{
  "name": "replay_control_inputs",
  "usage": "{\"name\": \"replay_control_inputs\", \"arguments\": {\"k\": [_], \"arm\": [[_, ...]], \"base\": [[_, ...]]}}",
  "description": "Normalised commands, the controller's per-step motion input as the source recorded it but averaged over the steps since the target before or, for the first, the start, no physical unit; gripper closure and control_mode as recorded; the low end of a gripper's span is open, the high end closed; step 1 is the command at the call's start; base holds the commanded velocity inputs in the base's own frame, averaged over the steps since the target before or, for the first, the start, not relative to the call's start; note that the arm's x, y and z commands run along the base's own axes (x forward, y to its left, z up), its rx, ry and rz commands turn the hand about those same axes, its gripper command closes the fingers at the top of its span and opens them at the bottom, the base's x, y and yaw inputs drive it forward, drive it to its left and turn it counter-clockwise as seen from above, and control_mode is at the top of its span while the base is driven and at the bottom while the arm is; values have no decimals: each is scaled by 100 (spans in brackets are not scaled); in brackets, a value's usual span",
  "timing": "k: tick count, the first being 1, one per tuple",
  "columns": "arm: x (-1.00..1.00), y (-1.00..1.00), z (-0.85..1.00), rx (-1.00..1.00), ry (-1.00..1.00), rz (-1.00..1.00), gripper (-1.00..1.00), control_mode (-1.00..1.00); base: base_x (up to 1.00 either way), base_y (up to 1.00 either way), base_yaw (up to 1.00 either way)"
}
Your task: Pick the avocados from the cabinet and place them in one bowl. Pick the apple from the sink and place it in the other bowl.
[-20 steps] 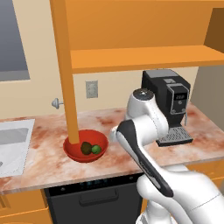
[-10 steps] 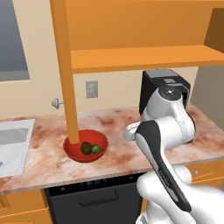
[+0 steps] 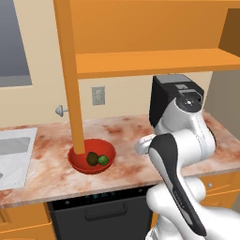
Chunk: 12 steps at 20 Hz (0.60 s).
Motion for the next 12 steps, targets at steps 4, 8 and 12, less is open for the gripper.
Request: {"name": "replay_control_inputs", "arguments": {"k": [4,8,12], "arm": [[-9,0,0,0,-1,0,-100,-100],[0,0,0,0,0,0,-100,100],[0,0,0,0,0,0,-100,100]], "base": [[0,0,0],[-17,0,-1],[-57,-1,-7]]}}
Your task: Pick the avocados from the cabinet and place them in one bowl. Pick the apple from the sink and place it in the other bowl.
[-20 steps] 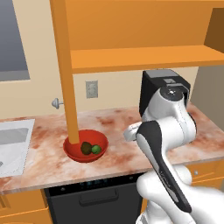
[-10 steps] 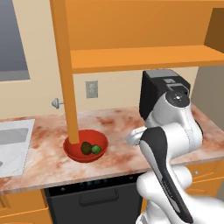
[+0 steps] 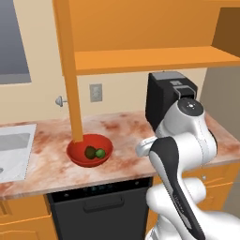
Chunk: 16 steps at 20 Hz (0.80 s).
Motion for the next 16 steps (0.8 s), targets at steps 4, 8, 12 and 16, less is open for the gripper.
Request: {"name": "replay_control_inputs", "arguments": {"k": [4,8,12,16], "arm": [[0,0,0,0,0,0,-100,100],[0,0,0,0,0,0,-100,100],[0,0,0,0,0,0,-100,100],[0,0,0,0,0,0,-100,100]], "base": [[-52,1,-11],[-3,22,-11],[6,49,-10],[-6,51,-9]]}}
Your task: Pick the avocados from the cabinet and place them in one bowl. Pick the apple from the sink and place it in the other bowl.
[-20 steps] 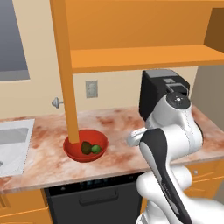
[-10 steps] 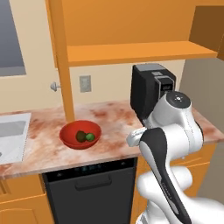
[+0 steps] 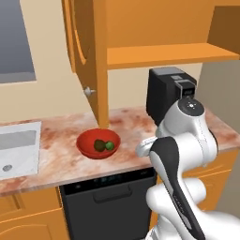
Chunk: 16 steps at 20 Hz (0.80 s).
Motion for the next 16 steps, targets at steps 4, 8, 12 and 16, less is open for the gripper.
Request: {"name": "replay_control_inputs", "arguments": {"k": [4,8,12,16], "arm": [[0,0,0,0,0,0,-100,100],[0,0,0,0,0,0,-100,100],[0,0,0,0,0,0,-100,100],[0,0,0,0,0,0,-100,100]], "base": [[-20,39,-11],[-17,48,-14],[-35,37,-19],[-47,34,-19]]}}
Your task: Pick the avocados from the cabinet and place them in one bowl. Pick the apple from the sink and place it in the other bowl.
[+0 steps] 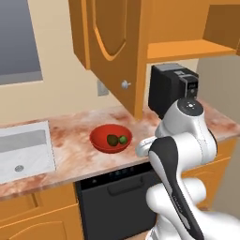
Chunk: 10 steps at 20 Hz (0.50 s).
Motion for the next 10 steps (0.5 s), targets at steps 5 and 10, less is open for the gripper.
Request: {"name": "replay_control_inputs", "arguments": {"k": [5,10], "arm": [[0,0,0,0,0,0,-100,100],[0,0,0,0,0,0,-100,100]], "base": [[-53,32,-18],[-38,60,-17]]}}
